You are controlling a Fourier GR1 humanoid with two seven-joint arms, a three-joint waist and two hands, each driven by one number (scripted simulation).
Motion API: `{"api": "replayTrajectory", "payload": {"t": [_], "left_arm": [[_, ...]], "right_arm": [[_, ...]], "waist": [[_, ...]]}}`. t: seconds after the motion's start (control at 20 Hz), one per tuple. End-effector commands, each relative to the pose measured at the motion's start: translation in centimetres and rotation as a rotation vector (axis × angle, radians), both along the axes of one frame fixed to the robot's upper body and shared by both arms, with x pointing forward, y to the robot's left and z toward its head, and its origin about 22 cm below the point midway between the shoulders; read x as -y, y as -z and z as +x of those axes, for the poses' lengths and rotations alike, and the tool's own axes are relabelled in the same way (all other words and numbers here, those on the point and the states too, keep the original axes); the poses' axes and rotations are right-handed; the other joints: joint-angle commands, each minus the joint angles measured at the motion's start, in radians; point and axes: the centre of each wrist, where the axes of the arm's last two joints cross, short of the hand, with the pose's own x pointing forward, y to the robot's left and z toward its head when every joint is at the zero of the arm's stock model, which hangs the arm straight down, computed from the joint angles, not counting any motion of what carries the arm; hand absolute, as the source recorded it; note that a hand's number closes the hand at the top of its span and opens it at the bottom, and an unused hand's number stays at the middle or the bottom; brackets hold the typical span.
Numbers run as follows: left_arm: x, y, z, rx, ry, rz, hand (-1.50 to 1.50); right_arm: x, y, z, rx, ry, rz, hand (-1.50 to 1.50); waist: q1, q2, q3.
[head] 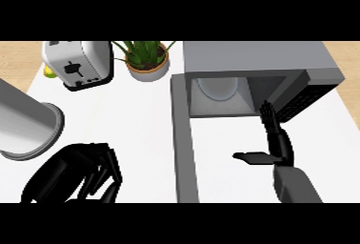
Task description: Pick up the milk, place it into the microwave and close the microwave
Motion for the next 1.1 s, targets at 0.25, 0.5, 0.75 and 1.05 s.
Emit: {"api": "replayTrajectory", "payload": {"t": [0.25, 0.5, 0.75, 1.05], "left_arm": [[6.0, 0.5, 5.2, 0.021, 0.136, 0.118, 1.5], [11.6, 5.5, 4.0, 0.016, 0.196, 0.26, 1.5], [12.9, 12.6, 4.0, -0.014, 0.187, 0.295, 1.5], [15.9, 14.4, 4.6, 0.092, 0.089, 0.252, 1.5]], "right_arm": [[4.2, -0.8, -8.1, 0.021, 0.0, -0.008, -1.5], [4.8, -2.8, -10.7, 0.062, 0.005, -0.032, -1.5], [6.0, -5.2, -12.1, 0.112, -0.056, -0.068, -1.5], [7.7, -9.3, -14.3, 0.178, -0.134, -0.01, -1.5]], "waist": [[-0.013, 0.006, 0.0], [-0.009, 0.007, 0.0], [-0.015, 0.012, -0.001], [-0.027, 0.013, -0.001]]}}
